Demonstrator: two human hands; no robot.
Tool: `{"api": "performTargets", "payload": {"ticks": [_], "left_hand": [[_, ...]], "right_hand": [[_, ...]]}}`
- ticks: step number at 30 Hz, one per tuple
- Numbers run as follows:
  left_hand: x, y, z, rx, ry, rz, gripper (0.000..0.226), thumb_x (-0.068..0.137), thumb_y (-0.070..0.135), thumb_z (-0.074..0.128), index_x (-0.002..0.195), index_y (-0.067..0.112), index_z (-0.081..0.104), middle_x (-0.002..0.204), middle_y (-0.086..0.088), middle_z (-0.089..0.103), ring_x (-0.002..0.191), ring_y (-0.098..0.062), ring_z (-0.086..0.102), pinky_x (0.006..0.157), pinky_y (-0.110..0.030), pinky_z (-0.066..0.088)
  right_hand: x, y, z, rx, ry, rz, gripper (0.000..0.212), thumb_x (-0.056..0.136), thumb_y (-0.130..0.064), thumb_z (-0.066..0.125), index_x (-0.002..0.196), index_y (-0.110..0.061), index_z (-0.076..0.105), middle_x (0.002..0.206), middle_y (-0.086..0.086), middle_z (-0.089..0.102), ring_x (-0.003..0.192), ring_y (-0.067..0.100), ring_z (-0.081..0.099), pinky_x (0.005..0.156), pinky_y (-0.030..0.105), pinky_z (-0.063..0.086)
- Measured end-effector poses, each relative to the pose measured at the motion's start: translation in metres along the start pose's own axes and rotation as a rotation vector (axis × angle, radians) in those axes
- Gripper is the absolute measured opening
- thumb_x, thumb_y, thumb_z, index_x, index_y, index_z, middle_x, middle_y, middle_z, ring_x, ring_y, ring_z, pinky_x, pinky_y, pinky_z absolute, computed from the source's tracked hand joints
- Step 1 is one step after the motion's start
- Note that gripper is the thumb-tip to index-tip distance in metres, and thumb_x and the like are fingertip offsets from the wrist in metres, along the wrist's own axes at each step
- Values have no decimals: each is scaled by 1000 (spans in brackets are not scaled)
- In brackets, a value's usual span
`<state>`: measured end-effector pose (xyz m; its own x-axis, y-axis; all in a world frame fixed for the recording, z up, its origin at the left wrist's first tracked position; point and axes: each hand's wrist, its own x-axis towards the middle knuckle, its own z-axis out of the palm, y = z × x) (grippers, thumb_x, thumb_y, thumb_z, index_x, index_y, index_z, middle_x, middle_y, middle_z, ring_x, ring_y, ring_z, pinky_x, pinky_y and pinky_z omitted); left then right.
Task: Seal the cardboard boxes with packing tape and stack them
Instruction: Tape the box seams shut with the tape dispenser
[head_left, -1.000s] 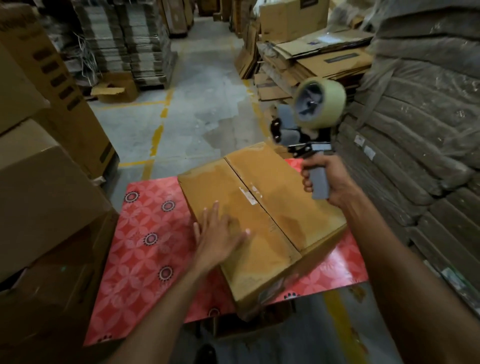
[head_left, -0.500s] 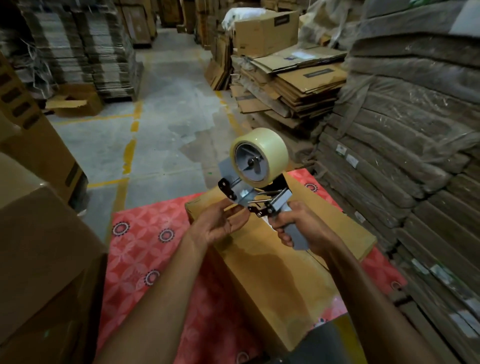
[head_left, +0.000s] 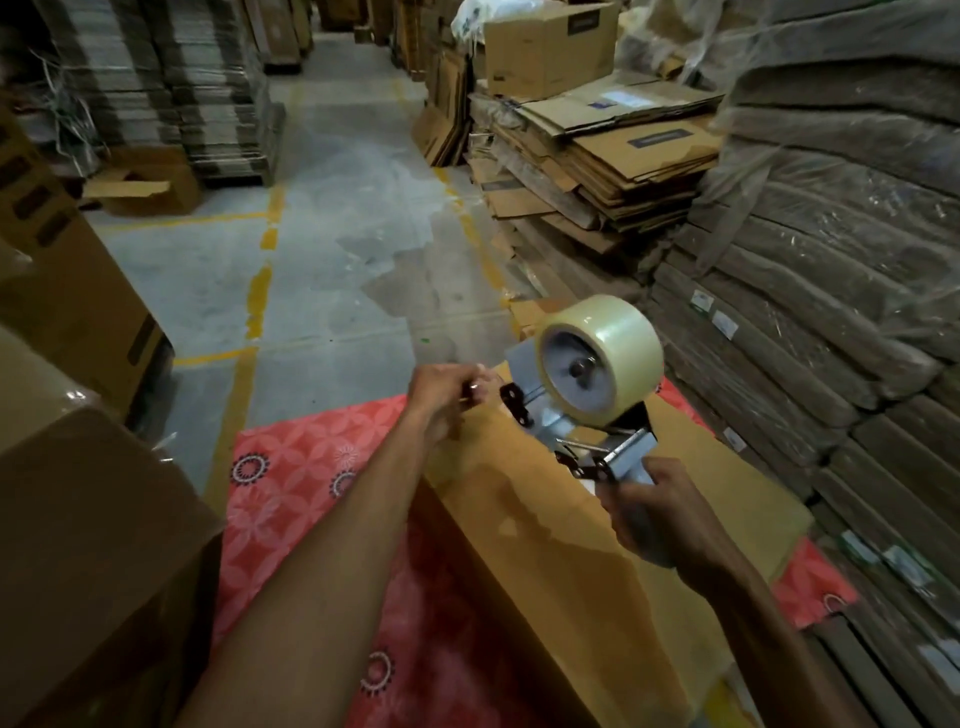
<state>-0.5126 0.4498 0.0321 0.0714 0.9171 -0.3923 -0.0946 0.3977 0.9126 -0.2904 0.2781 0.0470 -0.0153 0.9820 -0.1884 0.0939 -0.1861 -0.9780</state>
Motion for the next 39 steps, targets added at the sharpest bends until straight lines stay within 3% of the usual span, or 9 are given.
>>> {"api": "performTargets", "payload": {"ticks": [3,8,14,23,26,31,34,36,39], "left_hand": [[35,5,-25,149,146,61,23,72,20,81,79,-2,78,71,-17,70,64,-27,64,57,-35,52],[59,-1,-1,260,130,124,17,95,18,67,88,5,76,86,-18,76,78,-25,74,84,-42,62],[85,-12,14,305,233,132,21,100,21,59,92,10,76,81,-4,73,82,-25,74,83,-37,60],[109,-25,17,540,276,95,23,99,23,62,94,7,78,98,-9,76,92,-24,70,91,-42,58],[109,-26,17,717,260,104,16,94,18,68,96,9,81,102,-8,75,96,-27,68,91,-38,57],[110,-18,19,933,335,-50,39,83,36,78,105,4,72,109,-13,69,99,-35,65,87,-41,58],[93,-21,34,1013,473,208,28,94,37,63,100,11,73,99,-12,71,91,-34,66,81,-40,56],[79,-36,45,1087,364,405,28,97,35,54,98,11,69,90,-12,69,84,-34,65,76,-41,55],[72,-56,47,1360,136,527,37,92,32,55,123,13,55,115,-13,65,101,-37,62,87,-47,50]], "right_hand": [[-5,16,-14,13,40,50,18,82,-4,65,66,-3,58,55,10,49,44,21,41,45,30,29],[11,26,-19,-134,99,77,29,65,-26,68,72,1,61,57,8,59,47,23,50,46,31,38],[37,27,-25,-87,71,110,21,66,-24,67,71,-4,60,55,7,53,46,19,45,46,29,36],[43,33,-28,-75,45,130,33,70,-25,66,72,7,59,53,12,52,46,21,44,53,38,38],[45,36,-27,-106,63,132,26,78,-11,68,69,9,56,52,12,53,45,22,45,51,37,37],[50,37,-24,-192,82,168,22,80,-5,66,61,-8,56,51,7,54,44,19,46,48,34,37],[50,34,-23,-204,83,183,22,81,-9,67,62,-9,56,51,4,54,45,19,46,46,32,36],[51,31,-22,-203,80,190,20,78,-15,67,62,-10,56,51,2,54,43,19,46,45,30,35],[54,30,-21,-204,80,189,22,78,-16,68,59,-14,57,50,1,54,43,20,46,43,28,35]]}}
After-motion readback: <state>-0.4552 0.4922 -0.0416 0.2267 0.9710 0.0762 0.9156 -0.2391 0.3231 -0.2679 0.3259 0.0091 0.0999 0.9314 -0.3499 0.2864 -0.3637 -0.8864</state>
